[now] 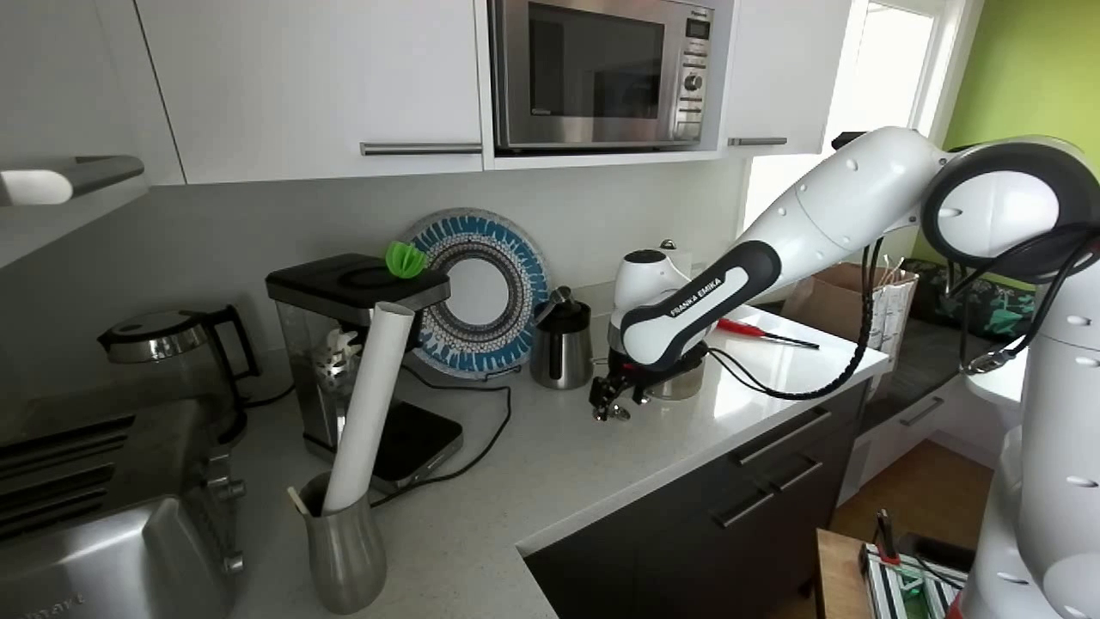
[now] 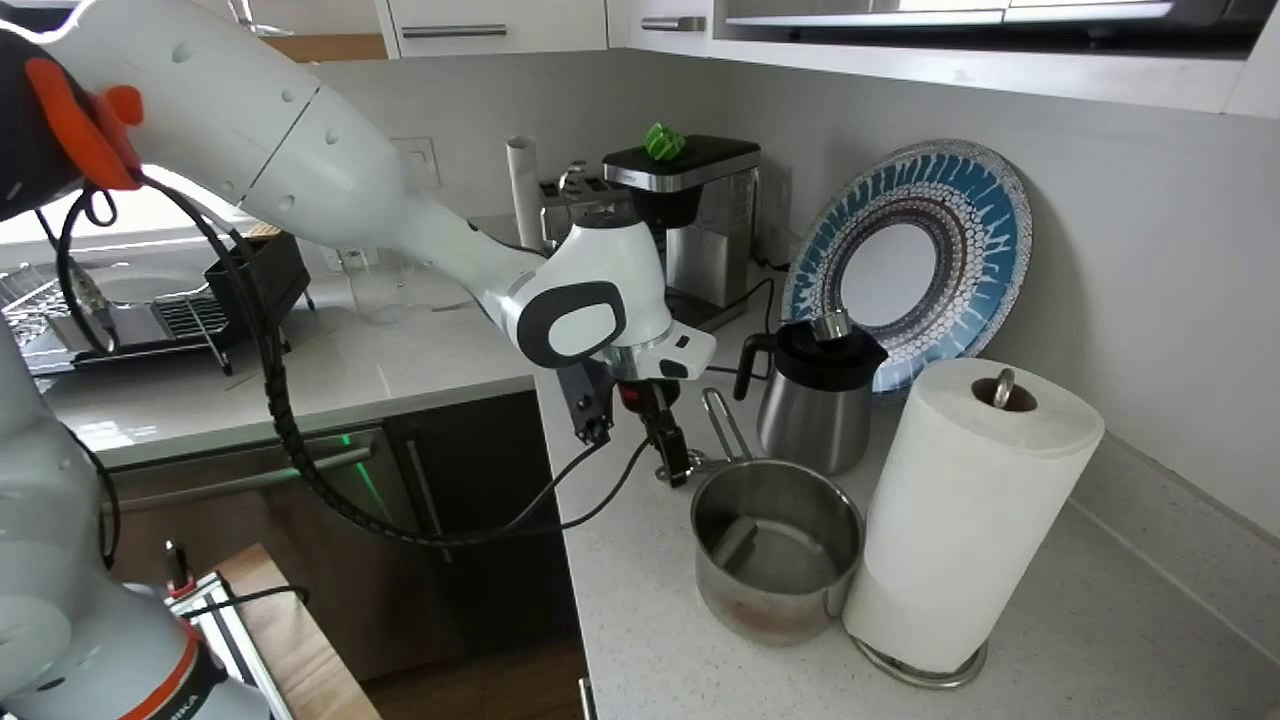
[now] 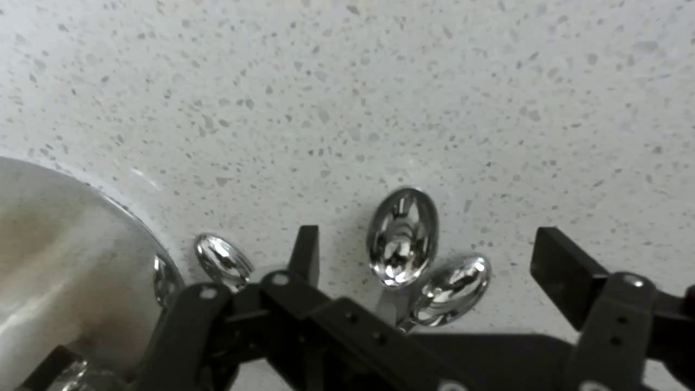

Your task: Pick up the silver spoons on the left and put them in the silver pot

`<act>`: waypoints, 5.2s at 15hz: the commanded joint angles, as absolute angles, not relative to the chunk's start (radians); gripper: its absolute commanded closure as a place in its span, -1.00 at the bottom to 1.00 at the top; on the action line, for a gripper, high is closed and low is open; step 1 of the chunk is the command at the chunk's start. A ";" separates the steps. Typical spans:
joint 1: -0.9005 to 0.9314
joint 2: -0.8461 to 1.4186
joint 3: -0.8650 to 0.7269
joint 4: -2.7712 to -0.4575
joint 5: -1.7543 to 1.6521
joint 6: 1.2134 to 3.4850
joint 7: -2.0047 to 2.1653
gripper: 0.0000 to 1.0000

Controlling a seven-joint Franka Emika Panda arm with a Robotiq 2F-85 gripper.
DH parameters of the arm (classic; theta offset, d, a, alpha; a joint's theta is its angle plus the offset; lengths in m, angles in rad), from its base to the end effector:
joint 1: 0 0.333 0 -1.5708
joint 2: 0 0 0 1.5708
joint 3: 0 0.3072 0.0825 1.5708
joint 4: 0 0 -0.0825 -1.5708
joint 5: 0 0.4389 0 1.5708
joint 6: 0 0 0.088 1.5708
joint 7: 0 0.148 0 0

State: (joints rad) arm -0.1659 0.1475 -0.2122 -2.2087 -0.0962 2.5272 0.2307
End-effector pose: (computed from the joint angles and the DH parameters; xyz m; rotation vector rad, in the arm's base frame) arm 0.5638 -0.2268 0.2440 2.9203 -0.7926 0.2516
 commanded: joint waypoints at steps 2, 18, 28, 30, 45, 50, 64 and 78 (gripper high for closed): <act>-0.142 0.139 -0.251 -2.251 -0.264 2.540 0.435 -0.94; -0.134 0.037 -0.172 -2.303 -0.141 2.651 0.289 1.00; -0.147 0.017 -0.133 -2.284 -0.154 2.493 0.161 -0.12; -0.151 0.071 -0.145 -2.277 -0.270 2.560 0.248 -0.43; -0.102 0.195 -0.215 -2.177 -0.581 2.481 0.570 0.59; -0.101 0.203 -0.224 -2.182 -0.569 2.481 0.563 0.91; -0.100 -0.057 -0.093 -2.209 0.245 2.504 -0.118 0.96; -0.190 -0.258 -0.057 -2.331 -0.048 2.829 0.073 0.97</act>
State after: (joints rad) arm -0.1165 -0.2089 -0.1036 -2.2594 0.1421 2.7220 -0.1162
